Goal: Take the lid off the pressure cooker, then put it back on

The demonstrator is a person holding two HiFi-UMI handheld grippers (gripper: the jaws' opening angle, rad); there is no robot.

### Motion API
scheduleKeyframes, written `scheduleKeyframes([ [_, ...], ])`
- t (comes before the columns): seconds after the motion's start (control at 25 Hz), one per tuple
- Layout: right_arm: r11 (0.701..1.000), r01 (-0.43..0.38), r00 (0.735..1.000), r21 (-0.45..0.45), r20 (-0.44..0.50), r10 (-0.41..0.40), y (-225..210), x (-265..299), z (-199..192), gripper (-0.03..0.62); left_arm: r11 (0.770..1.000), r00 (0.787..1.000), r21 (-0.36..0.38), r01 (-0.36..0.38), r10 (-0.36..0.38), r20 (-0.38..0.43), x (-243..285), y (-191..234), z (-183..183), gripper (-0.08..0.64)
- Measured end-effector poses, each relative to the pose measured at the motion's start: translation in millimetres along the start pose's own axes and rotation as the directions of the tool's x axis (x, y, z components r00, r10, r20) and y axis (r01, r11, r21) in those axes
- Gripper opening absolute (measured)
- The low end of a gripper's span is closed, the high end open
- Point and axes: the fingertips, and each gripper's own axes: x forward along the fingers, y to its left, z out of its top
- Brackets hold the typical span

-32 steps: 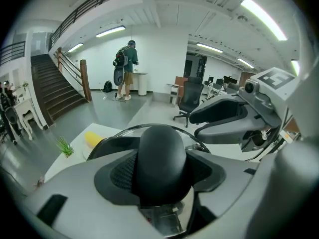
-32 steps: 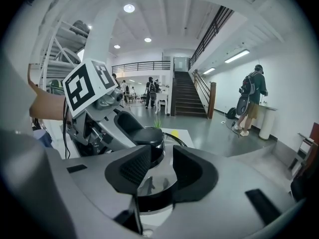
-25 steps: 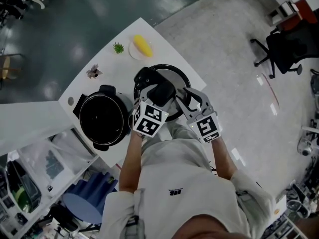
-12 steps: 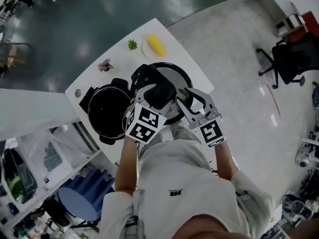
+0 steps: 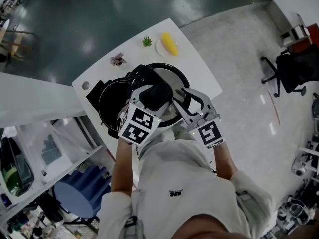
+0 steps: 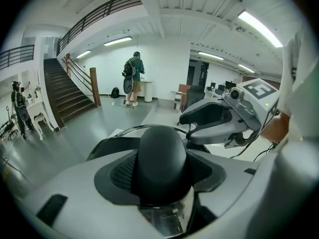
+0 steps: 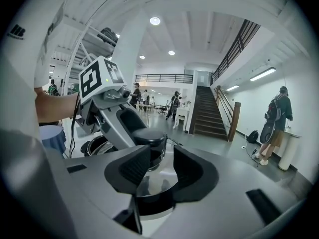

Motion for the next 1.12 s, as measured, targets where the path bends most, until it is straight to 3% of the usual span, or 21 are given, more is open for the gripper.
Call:
scheduleKeyframes([
  [0.64,0.999,-0.038,0.999,0.009,-0.013,0.038,66,52,24,0.129,0.999,0.998,0.017,0.037,-0.036,-0.048,-53,42,-58,0.288],
  [0.84,0.998,-0.037,0.998,0.054,-0.048,0.039,81,65,25,0.129,0.998,0.996,0.027,0.061,-0.059,-0.074,-62,53,-75,0.288],
  [1.12,0.998,-0.053,0.998,0.022,-0.032,0.054,93,81,23,0.13,0.994,0.99,0.051,0.101,-0.096,-0.103,-69,64,-92,0.288],
])
